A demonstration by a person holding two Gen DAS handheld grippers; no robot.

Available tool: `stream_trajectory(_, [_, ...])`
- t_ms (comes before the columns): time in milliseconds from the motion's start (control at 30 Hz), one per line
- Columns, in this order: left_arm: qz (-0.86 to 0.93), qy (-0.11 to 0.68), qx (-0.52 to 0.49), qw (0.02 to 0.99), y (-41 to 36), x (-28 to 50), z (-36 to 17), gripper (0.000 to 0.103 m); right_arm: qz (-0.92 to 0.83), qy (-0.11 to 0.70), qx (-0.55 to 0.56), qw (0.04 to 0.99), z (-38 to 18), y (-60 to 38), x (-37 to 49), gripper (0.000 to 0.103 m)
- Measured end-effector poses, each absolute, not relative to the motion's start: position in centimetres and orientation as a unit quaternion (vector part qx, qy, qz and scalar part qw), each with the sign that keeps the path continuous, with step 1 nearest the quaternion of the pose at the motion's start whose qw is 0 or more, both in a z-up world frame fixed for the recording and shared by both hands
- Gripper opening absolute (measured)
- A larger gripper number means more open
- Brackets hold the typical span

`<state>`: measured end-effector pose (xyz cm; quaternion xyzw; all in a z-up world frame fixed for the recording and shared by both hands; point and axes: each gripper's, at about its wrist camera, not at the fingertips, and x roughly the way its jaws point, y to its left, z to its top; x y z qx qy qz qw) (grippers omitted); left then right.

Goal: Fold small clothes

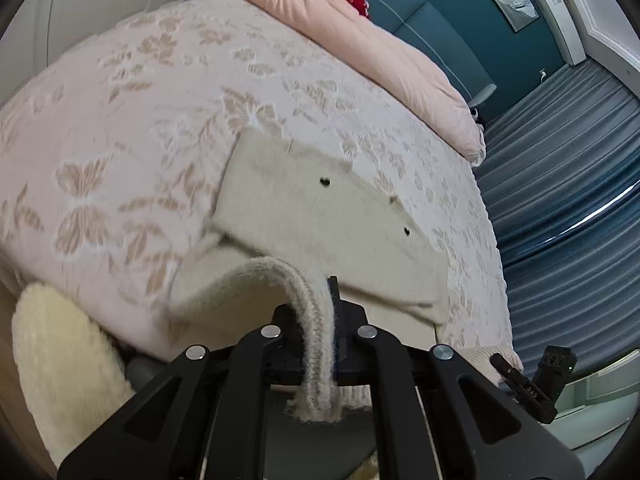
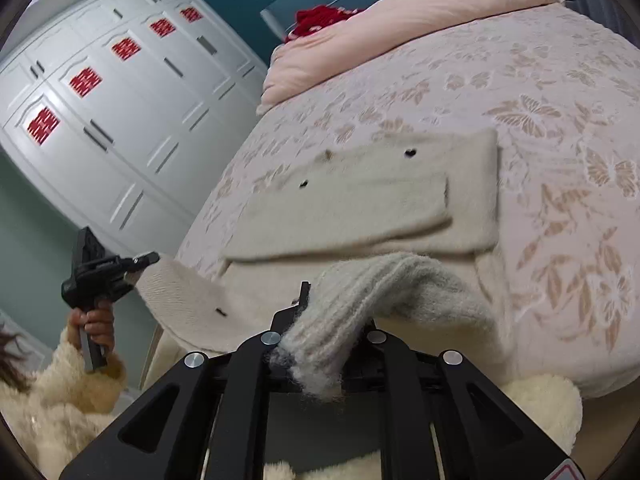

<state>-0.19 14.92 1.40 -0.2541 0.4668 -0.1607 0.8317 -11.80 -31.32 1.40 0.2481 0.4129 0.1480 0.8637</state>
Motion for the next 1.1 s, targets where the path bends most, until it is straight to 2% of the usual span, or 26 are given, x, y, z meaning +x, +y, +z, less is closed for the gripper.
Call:
stream_trajectory(100, [-0.142, 0.454, -0.242, 0.845, 14.0, 5.3, 1.6, 0.007, 0.120, 0.398, 0.288, 0.863, 1.5, -33.6, -6.4, 0.013])
stream_trajectory(167, [-0.121, 0.460, -0.230, 0.849, 13.0, 9.5, 0.2, 0.012, 0.097, 0.407, 0.309, 0.854, 0.2, -34.5, -2.5, 0.025])
stream_trajectory(200, [-0.111, 0.465, -0.225, 0.849, 12.5, 11.4, -1.0, 0.013, 0.072, 0.412, 0.314, 0.852, -0.7, -34.9, -0.8, 0.026])
stream_trajectory(267, [-0.103, 0.492, -0.230, 0.833, 12.1, 14.5, -3.9, 0.028, 0.011, 0.405, 0.318, 0.857, -1.8, -35.7, 1.1, 0.044])
stream_trajectory(333, [-0.057, 0.508, -0.234, 0.827, 12.7, 15.6, -5.7, 0.031, -0.037, 0.374, 0.330, 0.866, -1.6, -36.7, 1.0, 0.054])
stream_trajectory(367, [-0.059, 0.504, -0.246, 0.826, 13.3, 15.5, -6.0, 0.037, -0.050, 0.357, 0.335, 0.871, -1.2, -37.0, 0.3, 0.061])
stream_trajectory(400, [-0.065, 0.500, -0.253, 0.826, 13.9, 15.1, -5.9, 0.043, -0.055, 0.341, 0.331, 0.878, -0.7, -37.1, -0.5, 0.064])
stream_trajectory(433, [-0.071, 0.496, -0.253, 0.827, 14.4, 14.7, -5.8, 0.059, -0.061, 0.337, 0.314, 0.886, -0.3, -37.0, -1.1, 0.070])
stream_trajectory(467, [-0.076, 0.490, -0.247, 0.833, 14.7, 14.2, -5.6, 0.072, -0.063, 0.342, 0.287, 0.893, -0.2, -36.6, -1.5, 0.071])
stream_trajectory(567, [-0.096, 0.494, -0.190, 0.843, 14.0, 14.3, -6.0, 0.076, -0.071, 0.396, 0.181, 0.898, -1.3, -35.1, 0.0, 0.072])
stream_trajectory(667, [-0.112, 0.526, -0.144, 0.830, 11.9, 16.0, -8.4, 0.076, -0.086, 0.448, 0.119, 0.882, -4.1, -34.2, 3.2, 0.072])
stream_trajectory(800, [-0.100, 0.559, -0.114, 0.815, 10.0, 17.7, -11.5, 0.075, -0.091, 0.477, 0.108, 0.867, -6.9, -33.7, 6.3, 0.072])
stream_trajectory(833, [-0.099, 0.561, -0.105, 0.815, 9.8, 17.9, -11.8, 0.068, -0.090, 0.482, 0.107, 0.865, -7.3, -33.6, 6.8, 0.069])
stream_trajectory(867, [-0.095, 0.566, -0.098, 0.813, 9.6, 18.2, -12.1, 0.055, -0.088, 0.489, 0.107, 0.861, -7.7, -33.6, 7.2, 0.060])
stream_trajectory(900, [-0.095, 0.568, -0.094, 0.812, 9.5, 18.3, -12.2, 0.048, -0.084, 0.498, 0.109, 0.856, -8.1, -33.5, 7.6, 0.050])
stream_trajectory(933, [-0.096, 0.566, -0.091, 0.813, 9.5, 18.4, -12.1, 0.023, -0.078, 0.508, 0.110, 0.851, -8.4, -33.4, 7.8, 0.021])
stream_trajectory(967, [-0.100, 0.566, -0.091, 0.813, 9.6, 18.4, -11.9, 0.010, -0.079, 0.517, 0.110, 0.845, -8.6, -33.2, 7.8, 0.008])
stream_trajectory(1100, [-0.122, 0.531, -0.103, 0.833, 10.2, 17.3, -8.5, 0.009, -0.056, 0.472, 0.133, 0.869, -5.6, -32.9, 5.5, 0.006])
